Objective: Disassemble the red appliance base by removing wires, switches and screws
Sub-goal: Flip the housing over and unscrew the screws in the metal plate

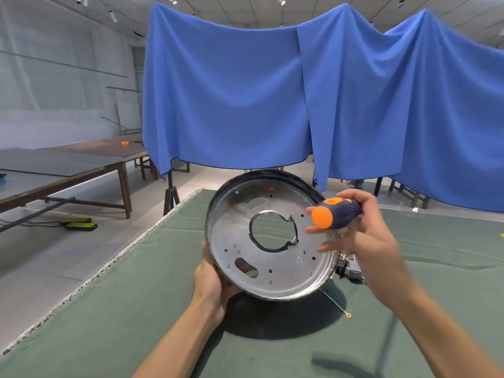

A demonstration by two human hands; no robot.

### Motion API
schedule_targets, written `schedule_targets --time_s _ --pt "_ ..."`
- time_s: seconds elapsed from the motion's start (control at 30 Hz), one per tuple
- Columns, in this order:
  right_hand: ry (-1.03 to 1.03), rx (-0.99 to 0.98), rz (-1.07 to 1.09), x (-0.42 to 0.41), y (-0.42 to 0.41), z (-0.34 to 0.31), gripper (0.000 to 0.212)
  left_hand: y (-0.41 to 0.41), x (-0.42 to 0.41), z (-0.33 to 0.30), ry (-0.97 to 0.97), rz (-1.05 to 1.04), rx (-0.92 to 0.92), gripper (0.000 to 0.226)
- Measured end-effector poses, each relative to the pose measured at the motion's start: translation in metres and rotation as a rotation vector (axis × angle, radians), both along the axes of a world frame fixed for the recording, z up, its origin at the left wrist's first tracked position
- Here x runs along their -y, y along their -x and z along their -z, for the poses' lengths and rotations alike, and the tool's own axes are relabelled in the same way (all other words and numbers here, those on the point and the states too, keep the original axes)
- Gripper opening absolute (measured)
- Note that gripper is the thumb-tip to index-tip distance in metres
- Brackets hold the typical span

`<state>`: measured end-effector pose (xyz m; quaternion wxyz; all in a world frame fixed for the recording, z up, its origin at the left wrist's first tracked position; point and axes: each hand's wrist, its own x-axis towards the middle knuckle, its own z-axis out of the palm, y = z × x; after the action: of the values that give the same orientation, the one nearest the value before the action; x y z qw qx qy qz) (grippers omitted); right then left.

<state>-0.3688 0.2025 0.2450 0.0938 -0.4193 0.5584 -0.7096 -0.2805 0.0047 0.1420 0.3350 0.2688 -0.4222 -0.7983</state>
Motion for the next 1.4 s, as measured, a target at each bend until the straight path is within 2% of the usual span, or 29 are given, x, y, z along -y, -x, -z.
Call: schedule_targets --time_s 0.07,0.13,0.23,0.3,0.37,0.4,0.53,0.63,0.7,0.83,0.97,1.07,1.17,1.4 --pt "0.051 -0.025 -0.012 0.011 -0.005 -0.003 0.032 0.003 -0.002 -0.001 0.017 -0.005 0.023 0.053" --pt "0.163 0.141 -0.107 0.019 -0.007 -0.007 0.02 0.007 -0.004 0.0 0.03 -0.009 0.048 0.055" --pt "0.229 0.259 -0.081 0.022 -0.009 -0.013 0.035 0.011 -0.006 0.0 0.029 -0.018 0.066 0.057" --pt "0.182 0.124 0.021 0.021 -0.007 -0.012 0.024 0.014 -0.006 0.001 0.031 -0.021 0.073 0.057" --pt "0.111 -0.075 0.154 0.02 -0.006 -0.009 0.031 0.016 -0.006 0.003 0.044 -0.019 0.075 0.057" --pt "0.118 -0.098 0.188 0.021 -0.007 -0.009 0.034 0.017 -0.006 0.004 0.049 -0.018 0.076 0.056" --pt "0.266 0.038 0.127 0.026 -0.02 -0.015 0.022 0.018 -0.007 0.005 0.049 -0.02 0.082 0.051" --pt "0.277 0.068 0.214 0.03 -0.027 -0.018 0.042 0.016 -0.008 0.003 0.055 -0.013 0.078 0.047" --pt "0.264 0.041 0.314 0.037 -0.03 -0.017 0.048 0.014 -0.008 0.003 0.055 -0.008 0.072 0.046" --pt "0.126 0.014 0.421 0.047 -0.033 -0.009 0.044 0.01 -0.007 0.001 0.033 0.009 0.082 0.047" --pt "0.068 -0.119 0.469 0.044 -0.028 -0.005 0.017 0.009 -0.008 0.0 0.055 0.044 0.092 0.054" --pt "0.114 -0.191 0.508 0.04 -0.027 -0.007 0.018 0.009 -0.01 -0.001 0.078 0.038 0.103 0.053" --pt "0.174 -0.186 0.513 0.036 -0.029 -0.008 0.01 0.009 -0.012 -0.001 0.1 0.024 0.112 0.05" --pt "0.187 -0.151 0.45 0.037 -0.029 -0.007 0.025 0.008 -0.013 -0.003 0.108 0.011 0.118 0.053"
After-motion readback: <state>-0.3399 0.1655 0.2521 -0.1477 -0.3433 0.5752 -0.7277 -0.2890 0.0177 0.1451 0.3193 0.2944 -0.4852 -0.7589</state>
